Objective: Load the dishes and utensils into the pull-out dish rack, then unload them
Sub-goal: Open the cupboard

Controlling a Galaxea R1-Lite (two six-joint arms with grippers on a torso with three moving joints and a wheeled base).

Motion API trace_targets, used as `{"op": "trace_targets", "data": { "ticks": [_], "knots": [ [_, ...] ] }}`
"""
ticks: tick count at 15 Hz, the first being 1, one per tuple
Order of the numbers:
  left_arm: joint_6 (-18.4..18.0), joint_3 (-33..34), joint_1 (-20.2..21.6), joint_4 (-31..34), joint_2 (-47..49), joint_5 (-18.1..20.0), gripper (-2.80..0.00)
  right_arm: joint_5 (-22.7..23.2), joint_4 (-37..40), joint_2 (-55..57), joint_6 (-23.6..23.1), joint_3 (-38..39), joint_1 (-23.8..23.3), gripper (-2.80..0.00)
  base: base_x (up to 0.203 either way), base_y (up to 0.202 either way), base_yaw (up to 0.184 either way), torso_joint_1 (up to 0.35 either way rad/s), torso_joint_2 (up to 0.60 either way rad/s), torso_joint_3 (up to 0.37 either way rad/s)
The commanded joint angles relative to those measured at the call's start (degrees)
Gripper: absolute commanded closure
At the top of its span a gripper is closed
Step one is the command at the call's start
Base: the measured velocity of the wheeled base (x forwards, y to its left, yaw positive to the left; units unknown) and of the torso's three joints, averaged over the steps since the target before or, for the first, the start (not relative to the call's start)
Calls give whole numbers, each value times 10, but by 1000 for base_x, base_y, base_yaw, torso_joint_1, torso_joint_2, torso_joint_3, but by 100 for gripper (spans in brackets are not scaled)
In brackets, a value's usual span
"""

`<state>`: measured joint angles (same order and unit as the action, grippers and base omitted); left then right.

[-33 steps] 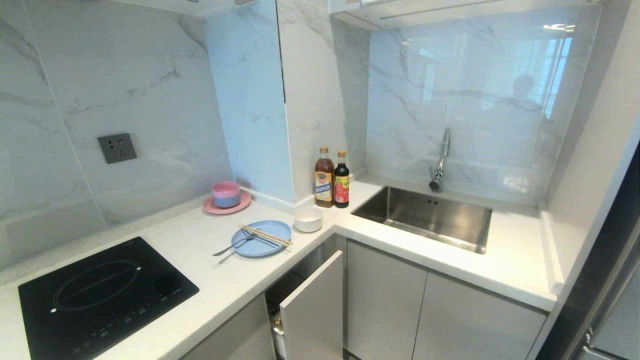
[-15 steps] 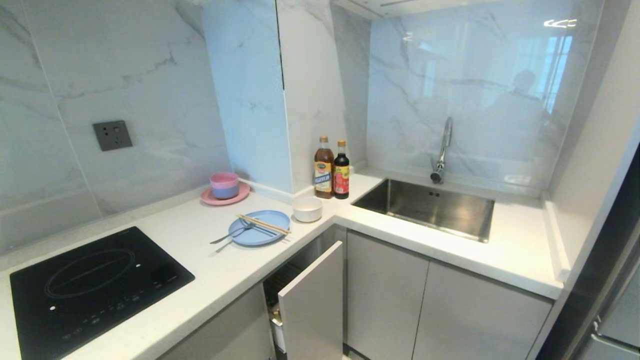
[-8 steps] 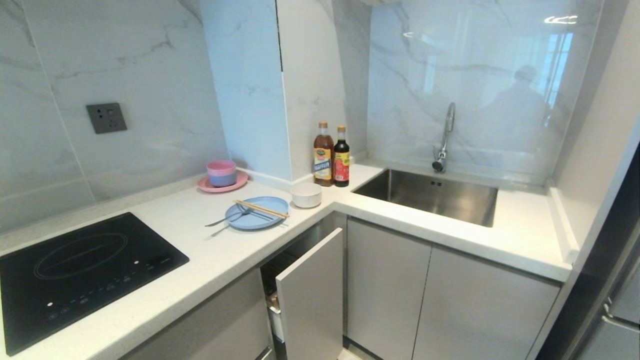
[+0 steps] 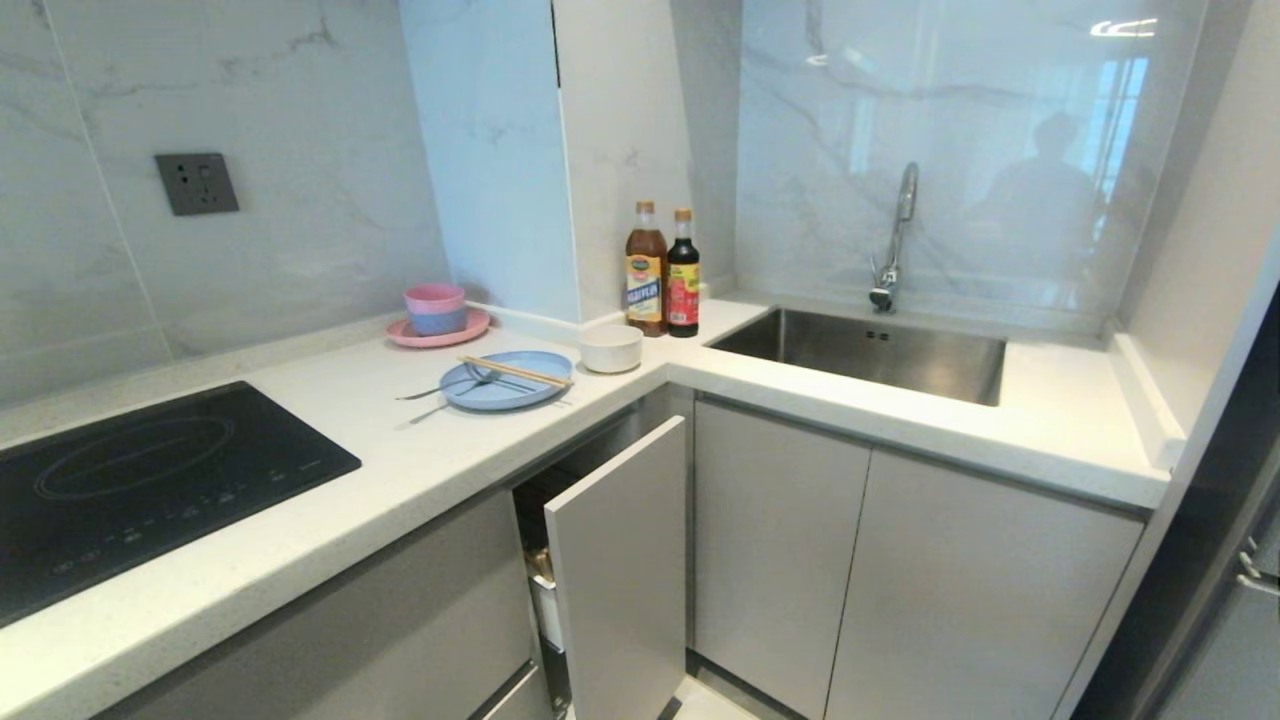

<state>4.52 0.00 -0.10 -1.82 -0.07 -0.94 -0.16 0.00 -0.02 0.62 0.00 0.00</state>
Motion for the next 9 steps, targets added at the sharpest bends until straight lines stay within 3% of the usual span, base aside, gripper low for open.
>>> {"op": "trace_targets", "data": {
  "ticks": [1,9],
  "knots": [
    [1,6,0,0,1,0,0,0,0,0,0,1,0,0,0,0,0,-248,506,247],
    [1,6,0,0,1,0,0,0,0,0,0,1,0,0,0,0,0,-237,461,230]
  ]
}}
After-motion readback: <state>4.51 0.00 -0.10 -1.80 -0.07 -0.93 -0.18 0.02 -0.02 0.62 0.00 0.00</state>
